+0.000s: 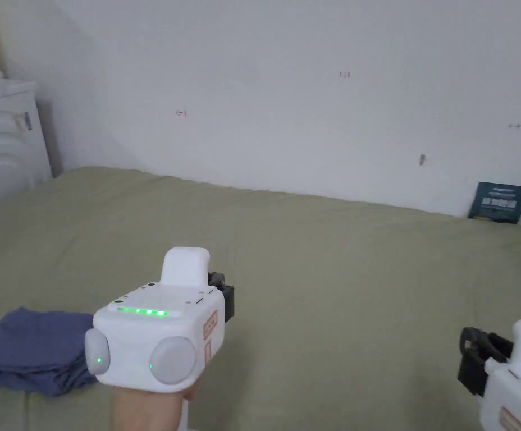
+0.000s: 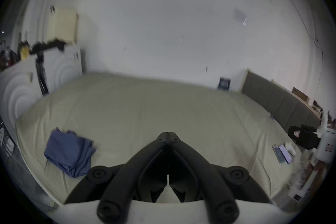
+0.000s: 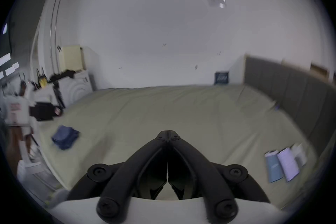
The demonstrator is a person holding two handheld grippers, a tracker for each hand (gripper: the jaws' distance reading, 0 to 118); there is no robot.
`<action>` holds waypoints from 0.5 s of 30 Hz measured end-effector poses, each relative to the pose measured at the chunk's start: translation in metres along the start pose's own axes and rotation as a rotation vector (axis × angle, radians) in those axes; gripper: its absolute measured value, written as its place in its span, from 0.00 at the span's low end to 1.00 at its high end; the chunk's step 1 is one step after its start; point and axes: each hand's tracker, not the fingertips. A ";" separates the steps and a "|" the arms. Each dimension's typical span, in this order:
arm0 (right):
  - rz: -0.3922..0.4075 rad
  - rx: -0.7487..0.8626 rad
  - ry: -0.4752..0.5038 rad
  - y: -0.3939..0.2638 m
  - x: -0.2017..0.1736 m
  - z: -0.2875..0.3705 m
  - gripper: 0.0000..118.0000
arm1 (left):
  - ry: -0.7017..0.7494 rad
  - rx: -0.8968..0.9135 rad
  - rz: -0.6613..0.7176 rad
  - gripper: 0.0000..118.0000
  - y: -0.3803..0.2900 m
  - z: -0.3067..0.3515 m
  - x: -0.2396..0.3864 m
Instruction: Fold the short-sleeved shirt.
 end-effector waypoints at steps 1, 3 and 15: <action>0.013 0.016 -0.016 0.000 -0.001 0.009 0.00 | 0.041 0.051 -0.039 0.00 -0.005 0.011 0.017; 0.001 0.052 -0.031 -0.006 -0.002 0.023 0.00 | 0.012 0.028 -0.053 0.00 -0.008 0.041 0.052; 0.022 0.121 -0.053 -0.003 -0.005 0.052 0.00 | -0.027 0.015 -0.192 0.00 0.008 0.062 0.074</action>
